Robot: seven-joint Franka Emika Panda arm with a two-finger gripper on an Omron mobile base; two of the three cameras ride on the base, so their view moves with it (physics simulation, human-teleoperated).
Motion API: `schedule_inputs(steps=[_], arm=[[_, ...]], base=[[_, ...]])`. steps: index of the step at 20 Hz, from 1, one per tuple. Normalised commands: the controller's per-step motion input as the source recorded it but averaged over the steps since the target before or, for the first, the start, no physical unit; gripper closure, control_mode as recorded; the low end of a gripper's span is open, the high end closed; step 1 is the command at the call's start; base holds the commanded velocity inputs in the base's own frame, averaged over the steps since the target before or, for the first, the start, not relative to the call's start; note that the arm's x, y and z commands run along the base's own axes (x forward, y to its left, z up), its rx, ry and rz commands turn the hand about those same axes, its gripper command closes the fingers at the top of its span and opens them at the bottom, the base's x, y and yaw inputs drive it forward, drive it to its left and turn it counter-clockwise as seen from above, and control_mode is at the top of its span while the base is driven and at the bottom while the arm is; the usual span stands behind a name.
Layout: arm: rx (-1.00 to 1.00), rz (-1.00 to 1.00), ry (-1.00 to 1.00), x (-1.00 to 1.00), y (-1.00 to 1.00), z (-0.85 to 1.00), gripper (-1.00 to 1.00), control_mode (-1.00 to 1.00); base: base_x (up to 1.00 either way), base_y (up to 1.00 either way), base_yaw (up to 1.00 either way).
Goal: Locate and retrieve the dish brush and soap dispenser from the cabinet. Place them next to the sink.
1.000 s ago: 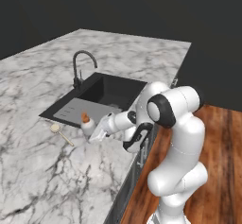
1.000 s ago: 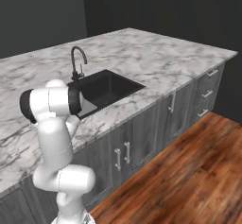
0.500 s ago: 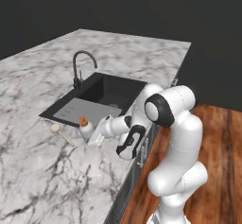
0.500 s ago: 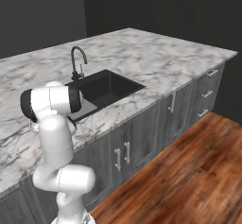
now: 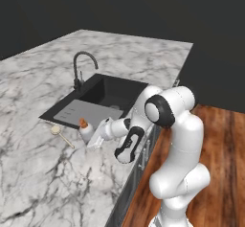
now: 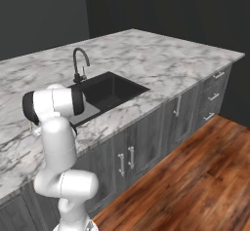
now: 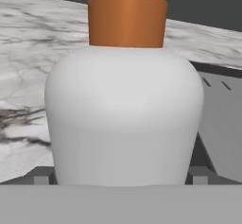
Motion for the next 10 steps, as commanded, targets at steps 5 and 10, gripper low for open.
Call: schedule_inputs(steps=[5,10], arm=[[0.19,0.06,-0.03,0.3,-0.02,-0.38,-1.0,-1.0],[0.13,0.0,-0.01,0.56,0.16,-0.61,-1.0,-1.0]], base=[[0.0,0.0,0.0],[0.0,0.0,0.0]])
